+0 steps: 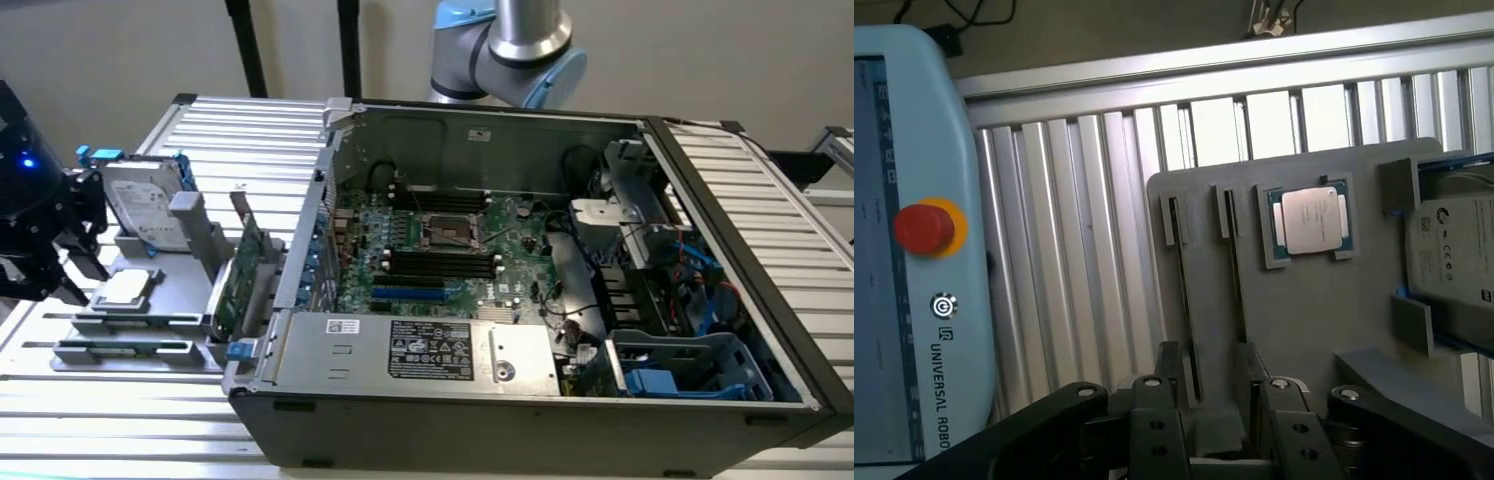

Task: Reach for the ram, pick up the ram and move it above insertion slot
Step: 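Pick up the ram and move it above insertion slot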

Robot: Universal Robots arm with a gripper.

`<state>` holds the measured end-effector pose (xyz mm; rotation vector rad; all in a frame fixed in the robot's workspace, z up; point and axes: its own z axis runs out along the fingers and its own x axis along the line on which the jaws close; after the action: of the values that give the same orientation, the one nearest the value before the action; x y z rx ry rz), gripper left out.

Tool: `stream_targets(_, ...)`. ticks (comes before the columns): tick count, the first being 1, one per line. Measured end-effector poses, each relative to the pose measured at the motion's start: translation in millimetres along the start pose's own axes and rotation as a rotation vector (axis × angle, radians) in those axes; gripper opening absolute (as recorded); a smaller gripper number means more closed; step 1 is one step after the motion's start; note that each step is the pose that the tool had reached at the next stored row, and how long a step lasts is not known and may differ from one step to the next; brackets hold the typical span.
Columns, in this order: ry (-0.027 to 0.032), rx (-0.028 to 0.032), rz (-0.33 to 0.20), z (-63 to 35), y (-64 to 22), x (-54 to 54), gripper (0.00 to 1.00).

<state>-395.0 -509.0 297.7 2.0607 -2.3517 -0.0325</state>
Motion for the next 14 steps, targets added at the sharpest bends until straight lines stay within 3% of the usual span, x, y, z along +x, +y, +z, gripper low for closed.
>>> stream_targets(14, 0.0005, 0.0002, -0.007, 24.2, -0.6, 0.1, 0.36)
